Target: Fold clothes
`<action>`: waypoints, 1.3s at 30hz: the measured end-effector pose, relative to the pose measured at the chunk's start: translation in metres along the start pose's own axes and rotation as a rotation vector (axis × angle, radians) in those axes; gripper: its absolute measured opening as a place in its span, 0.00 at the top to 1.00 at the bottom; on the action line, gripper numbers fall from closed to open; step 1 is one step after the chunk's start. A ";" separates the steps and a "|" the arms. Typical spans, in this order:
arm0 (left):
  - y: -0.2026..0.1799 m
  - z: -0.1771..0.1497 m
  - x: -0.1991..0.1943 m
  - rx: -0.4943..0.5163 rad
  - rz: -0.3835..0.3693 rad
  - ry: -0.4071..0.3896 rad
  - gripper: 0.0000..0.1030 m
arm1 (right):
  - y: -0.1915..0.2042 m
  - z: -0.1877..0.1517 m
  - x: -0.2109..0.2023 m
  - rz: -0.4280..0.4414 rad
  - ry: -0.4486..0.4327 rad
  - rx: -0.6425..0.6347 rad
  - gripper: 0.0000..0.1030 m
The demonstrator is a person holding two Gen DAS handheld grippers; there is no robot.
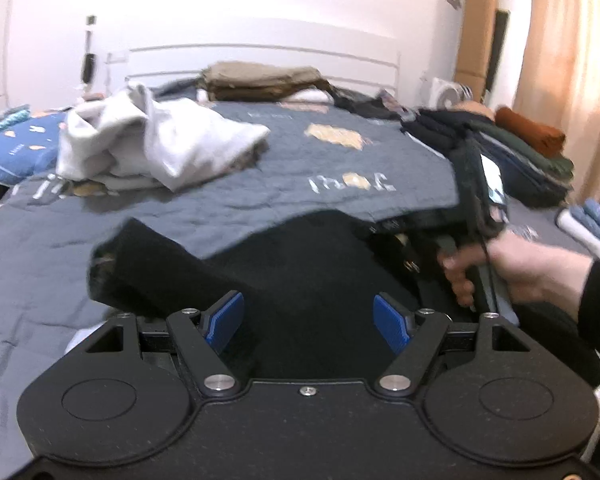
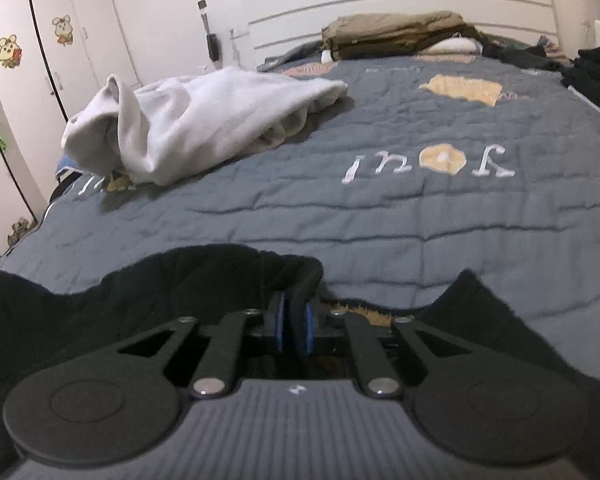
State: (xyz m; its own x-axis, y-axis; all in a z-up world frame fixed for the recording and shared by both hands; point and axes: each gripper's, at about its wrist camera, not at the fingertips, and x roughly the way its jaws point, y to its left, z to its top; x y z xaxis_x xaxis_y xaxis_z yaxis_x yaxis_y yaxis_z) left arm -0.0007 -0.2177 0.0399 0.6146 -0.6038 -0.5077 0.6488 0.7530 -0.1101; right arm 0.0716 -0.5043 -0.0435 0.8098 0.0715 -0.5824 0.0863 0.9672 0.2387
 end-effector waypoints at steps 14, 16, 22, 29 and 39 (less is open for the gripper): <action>0.120 -0.005 0.000 -0.548 0.134 0.031 0.27 | 0.040 0.017 -0.083 0.073 -0.095 0.003 0.62; 0.130 -0.008 0.007 -0.616 0.108 0.035 0.27 | 0.051 0.016 -0.095 0.096 -0.097 -0.008 0.61; 0.135 -0.014 0.031 -0.676 0.030 0.059 0.27 | 0.089 -0.016 -0.119 0.142 -0.081 -0.055 0.56; 0.119 -0.012 0.056 -0.580 0.073 0.077 0.27 | 0.099 -0.035 -0.104 0.144 -0.035 -0.030 0.54; 0.134 -0.012 0.075 -0.616 0.100 0.196 0.81 | 0.107 -0.057 -0.065 0.095 0.076 -0.078 0.54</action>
State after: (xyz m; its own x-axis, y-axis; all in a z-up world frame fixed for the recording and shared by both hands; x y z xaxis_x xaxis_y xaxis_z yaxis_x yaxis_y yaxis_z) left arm 0.1270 -0.1587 -0.0233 0.5277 -0.5078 -0.6809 0.1806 0.8503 -0.4942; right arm -0.0048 -0.3919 -0.0250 0.7655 0.1790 -0.6180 -0.0364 0.9710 0.2362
